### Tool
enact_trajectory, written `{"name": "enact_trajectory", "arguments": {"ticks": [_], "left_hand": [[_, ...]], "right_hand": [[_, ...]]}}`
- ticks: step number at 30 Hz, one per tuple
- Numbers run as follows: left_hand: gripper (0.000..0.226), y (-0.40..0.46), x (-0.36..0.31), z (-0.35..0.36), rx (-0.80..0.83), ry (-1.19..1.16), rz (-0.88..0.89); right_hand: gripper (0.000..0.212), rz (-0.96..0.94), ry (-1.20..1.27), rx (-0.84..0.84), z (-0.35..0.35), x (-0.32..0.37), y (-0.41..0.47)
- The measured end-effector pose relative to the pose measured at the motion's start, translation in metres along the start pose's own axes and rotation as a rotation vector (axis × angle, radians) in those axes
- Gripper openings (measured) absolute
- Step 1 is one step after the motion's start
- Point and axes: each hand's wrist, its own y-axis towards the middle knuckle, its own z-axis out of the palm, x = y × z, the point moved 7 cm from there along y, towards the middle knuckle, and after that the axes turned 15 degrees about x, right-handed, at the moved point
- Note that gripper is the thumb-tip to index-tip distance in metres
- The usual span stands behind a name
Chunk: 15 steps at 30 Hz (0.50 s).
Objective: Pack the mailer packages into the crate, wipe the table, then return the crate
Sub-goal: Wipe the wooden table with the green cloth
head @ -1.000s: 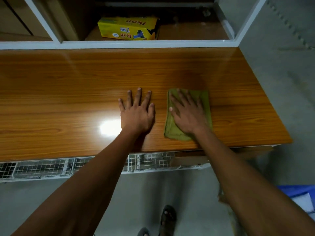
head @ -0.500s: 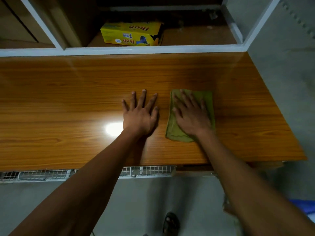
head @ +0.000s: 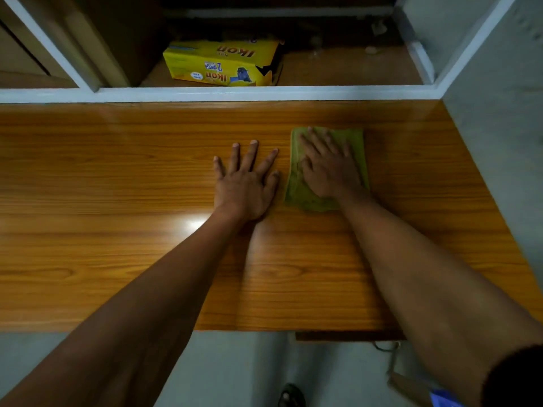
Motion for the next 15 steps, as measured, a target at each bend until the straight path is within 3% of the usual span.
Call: {"name": "enact_trajectory", "arguments": {"ticks": [8, 11, 15], "left_hand": [[0.061, -0.004, -0.002, -0.004, -0.010, -0.030, 0.016], [0.061, -0.002, 0.001, -0.002, -0.027, -0.025, 0.025], [0.060, 0.000, 0.002, 0.000, -0.025, -0.012, 0.020]], "right_hand": [[0.066, -0.128, -0.034, 0.031, 0.052, 0.032, -0.148], [0.069, -0.087, -0.024, 0.017, 0.044, 0.018, -0.113], [0.065, 0.000, 0.012, -0.018, -0.001, -0.012, -0.003]]}}
